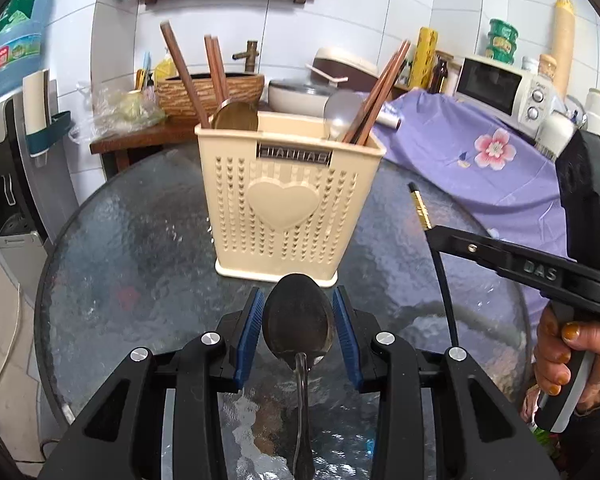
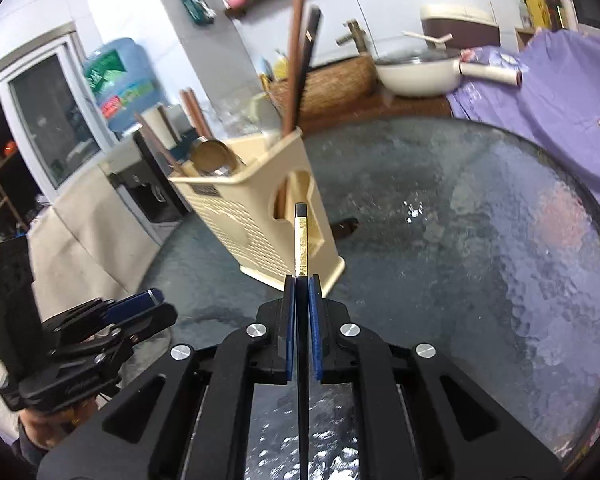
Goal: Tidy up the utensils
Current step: 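Lift the spoon with the left tool while the right tool carries the black chopstick over the caddy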
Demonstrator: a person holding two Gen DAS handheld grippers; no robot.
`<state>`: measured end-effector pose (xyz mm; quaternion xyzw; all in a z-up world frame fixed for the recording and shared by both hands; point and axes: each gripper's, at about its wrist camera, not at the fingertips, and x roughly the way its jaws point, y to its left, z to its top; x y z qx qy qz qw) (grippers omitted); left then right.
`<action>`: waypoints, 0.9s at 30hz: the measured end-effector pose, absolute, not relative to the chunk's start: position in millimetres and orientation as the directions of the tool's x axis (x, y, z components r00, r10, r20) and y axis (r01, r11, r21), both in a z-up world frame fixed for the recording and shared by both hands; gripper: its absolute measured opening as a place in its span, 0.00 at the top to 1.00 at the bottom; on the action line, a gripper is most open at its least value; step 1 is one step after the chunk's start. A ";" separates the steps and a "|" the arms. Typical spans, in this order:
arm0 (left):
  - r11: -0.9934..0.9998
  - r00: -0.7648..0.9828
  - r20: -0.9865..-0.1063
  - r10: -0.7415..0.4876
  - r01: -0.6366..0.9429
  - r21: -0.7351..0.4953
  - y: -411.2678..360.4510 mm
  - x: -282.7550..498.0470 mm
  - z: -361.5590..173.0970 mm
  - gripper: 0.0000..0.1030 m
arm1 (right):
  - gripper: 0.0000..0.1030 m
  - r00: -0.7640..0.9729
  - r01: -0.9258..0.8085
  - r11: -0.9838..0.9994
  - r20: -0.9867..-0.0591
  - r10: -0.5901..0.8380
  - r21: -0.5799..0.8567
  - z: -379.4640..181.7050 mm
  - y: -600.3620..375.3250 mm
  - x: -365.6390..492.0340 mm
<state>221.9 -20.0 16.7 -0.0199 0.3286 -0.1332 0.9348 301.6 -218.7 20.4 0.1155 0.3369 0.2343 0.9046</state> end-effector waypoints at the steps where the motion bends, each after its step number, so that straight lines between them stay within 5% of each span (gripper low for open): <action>1: 0.964 0.753 -0.604 -0.263 0.237 -0.124 -20.3 220.5 19.6 0.66 | 0.93 0.667 -0.357 0.858 -0.543 0.511 0.369 26.2 -220.3 296.1; 27: 0.951 0.781 -0.543 -0.308 0.265 -0.159 -23.1 217.1 63.0 0.66 | 0.93 0.676 -0.463 0.819 -0.463 0.573 0.339 81.2 -220.5 266.5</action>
